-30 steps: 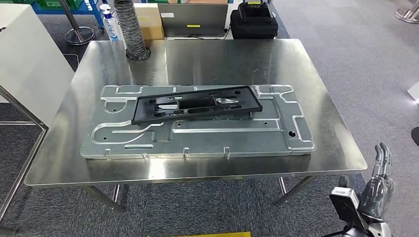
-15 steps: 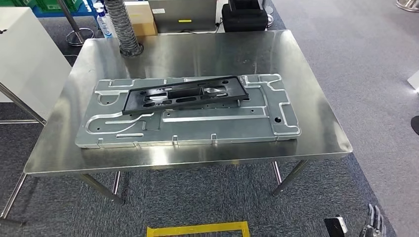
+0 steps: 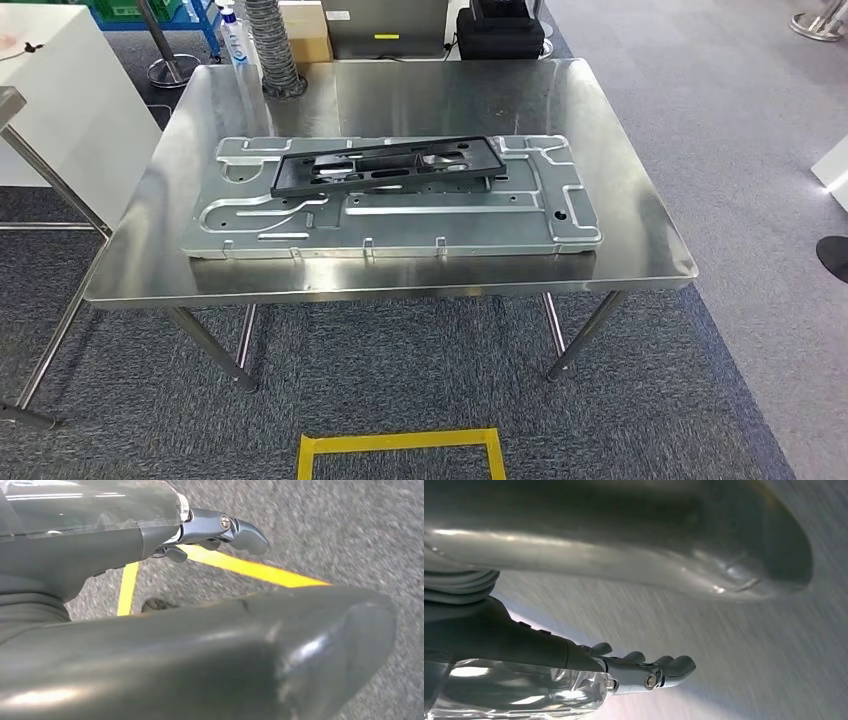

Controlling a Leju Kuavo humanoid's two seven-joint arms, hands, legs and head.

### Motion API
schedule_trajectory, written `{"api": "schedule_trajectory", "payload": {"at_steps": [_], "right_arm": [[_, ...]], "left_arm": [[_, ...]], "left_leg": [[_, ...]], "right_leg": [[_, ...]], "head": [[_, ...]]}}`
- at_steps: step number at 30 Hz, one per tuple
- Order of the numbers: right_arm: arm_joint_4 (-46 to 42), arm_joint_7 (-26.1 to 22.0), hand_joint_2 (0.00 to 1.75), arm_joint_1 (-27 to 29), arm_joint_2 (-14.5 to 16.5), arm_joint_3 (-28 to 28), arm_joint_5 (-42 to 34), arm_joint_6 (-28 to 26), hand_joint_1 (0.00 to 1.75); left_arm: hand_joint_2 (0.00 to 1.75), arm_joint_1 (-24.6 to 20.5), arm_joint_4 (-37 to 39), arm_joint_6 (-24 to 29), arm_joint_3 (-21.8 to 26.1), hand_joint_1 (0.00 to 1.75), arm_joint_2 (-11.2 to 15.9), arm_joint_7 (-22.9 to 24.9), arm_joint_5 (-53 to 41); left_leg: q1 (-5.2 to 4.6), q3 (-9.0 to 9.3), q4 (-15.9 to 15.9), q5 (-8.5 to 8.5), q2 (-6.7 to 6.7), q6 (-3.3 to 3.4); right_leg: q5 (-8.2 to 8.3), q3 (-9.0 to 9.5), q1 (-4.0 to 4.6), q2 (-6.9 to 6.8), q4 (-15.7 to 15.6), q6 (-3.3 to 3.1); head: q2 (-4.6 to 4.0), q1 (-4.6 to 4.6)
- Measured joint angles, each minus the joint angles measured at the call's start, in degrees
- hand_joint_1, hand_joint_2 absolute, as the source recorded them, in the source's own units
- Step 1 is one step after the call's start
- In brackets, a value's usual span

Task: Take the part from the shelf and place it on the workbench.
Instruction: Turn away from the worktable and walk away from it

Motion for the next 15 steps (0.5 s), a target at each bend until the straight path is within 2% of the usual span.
{"api": "schedule_trajectory", "payload": {"at_steps": [1,2,3,4,5,6,7,8,9,10,11,12,13,14,15], "right_arm": [[0.79,1.59,0.0,-0.13,0.23,0.62,0.89,1.82,0.0],[1.43,2.77,0.0,-0.25,0.49,1.18,1.54,3.15,0.0],[1.98,3.49,0.0,-0.35,0.8,1.68,1.96,3.97,0.0],[2.42,4.13,0.0,-0.46,1.07,2.1,2.26,4.85,0.0],[2.78,4.94,0.0,-0.65,1.33,2.46,2.43,6.22,0.0],[3.06,5.85,0.0,-0.92,1.58,2.75,2.46,8.05,0.0],[3.26,6.82,0.0,-1.25,1.86,2.93,2.34,10.21,0.0],[3.43,7.66,0.0,-1.59,2.21,3.03,2.11,12.17,0.0],[3.59,8.33,0.0,-1.89,2.6,3.07,1.88,13.7,0.0],[3.76,8.89,0.0,-2.12,3.02,3.09,1.71,14.88,0.0],[3.93,9.36,0.0,-2.23,3.38,3.1,1.63,15.67,0.0],[4.11,9.8,0.0,-2.38,3.73,3.11,1.6,16.37,0.0],[4.23,10.11,0.0,-2.49,3.99,3.12,1.59,16.99,0.0],[4.31,10.3,0.0,-2.58,4.19,3.13,1.61,17.42,0.0],[4.36,10.35,0.0,-2.68,4.37,3.14,1.66,17.72,0.0]], "left_arm": [[0.0,0.06,0.0,0.06,-0.02,0.0,0.01,-0.03,-0.03],[0.0,0.1,0.0,0.09,-0.04,0.0,0.01,-0.04,-0.05],[0.0,0.13,0.0,0.11,-0.07,0.0,0.02,-0.06,-0.09],[0.0,0.14,0.0,0.1,-0.11,0.0,0.03,-0.13,-0.21],[0.0,0.14,0.0,0.05,-0.2,0.0,0.05,-0.26,-0.47],[0.0,0.13,0.0,-0.04,-0.34,0.0,0.15,-0.46,-0.86],[0.0,0.12,0.0,-0.17,-0.53,0.0,0.31,-0.72,-1.35],[0.0,0.1,0.0,-0.34,-0.74,0.0,0.52,-0.94,-1.84],[0.0,0.07,0.0,-0.53,-0.96,0.0,0.76,-1.13,-2.23],[0.0,0.03,0.0,-0.72,-1.19,0.0,1.0,-1.3,-2.6],[0.0,0.0,0.0,-0.94,-1.44,0.0,1.2,-1.43,-2.94],[0.0,-0.03,0.0,-1.15,-1.71,0.0,1.42,-1.6,-3.27],[0.0,-0.02,0.0,-1.38,-1.97,0.0,1.59,-1.76,-3.63],[0.0,0.0,0.0,-1.6,-2.22,0.0,1.71,-1.9,-3.92],[0.0,-0.05,0.0,-1.77,-2.44,0.0,1.82,-2.01,-4.16]], "left_leg": [[0.0,-0.94,0.07,0.73,0.05,0.06],[-0.01,-1.91,0.2,1.46,0.1,-0.03],[0.0,-2.98,0.41,2.18,0.14,-0.17],[0.03,-4.1,0.7,2.86,0.16,-0.36],[0.09,-5.27,1.08,3.51,0.18,-0.59],[0.15,-6.34,1.53,4.08,0.18,-0.87],[0.18,-7.22,1.99,4.56,0.18,-1.22],[0.2,-7.8,2.29,5.07,0.19,-1.61],[0.24,-8.12,2.4,5.62,0.21,-2.02],[0.31,-8.32,2.28,6.26,0.25,-2.47],[0.42,-8.47,2.08,6.9,0.26,-2.9],[0.58,-8.77,2.18,6.76,0.22,-3.27],[0.69,-9.25,2.95,5.43,0.17,-3.55],[0.78,-9.9,4.76,2.88,0.11,-3.73],[0.85,-10.66,7.81,-0.61,0.06,-3.84]], "right_leg": [[-2.86,-0.65,-0.18,0.0,3.71,0.31],[-4.39,-0.96,-0.37,0.0,7.12,0.61],[-4.29,-0.64,-0.56,-0.01,9.3,0.86],[-2.98,0.49,-0.77,-0.01,9.78,1.05],[-1.19,2.61,-0.98,-0.01,8.29,1.2],[-0.04,5.74,-1.17,0.01,4.93,1.25],[-0.2,9.29,-1.16,0.04,0.25,1.16],[-1.03,12.26,-1.06,0.05,-3.99,0.88],[-2.0,14.17,-0.83,0.08,-7.13,0.5],[-2.51,14.8,-0.52,0.08,-8.72,0.01],[-2.17,14.41,-0.4,0.03,-8.9,-0.53],[-1.52,13.79,-0.32,-0.09,-8.88,-1.07],[-0.82,13.09,-0.32,-0.24,-8.84,-1.66],[-0.04,12.3,-0.34,-0.4,-8.9,-2.17],[0.73,11.39,-0.24,-0.53,-8.85,-2.54]], "head": [[0.0,0.0],[0.0,0.0],[0.0,0.0],[0.0,0.0],[0.0,0.0],[0.0,0.0],[0.0,0.0],[0.0,0.0],[0.0,0.0],[0.0,0.0],[0.0,0.0],[0.0,-0.01],[0.0,-0.01],[0.0,-0.01],[0.0,-0.01]]}}
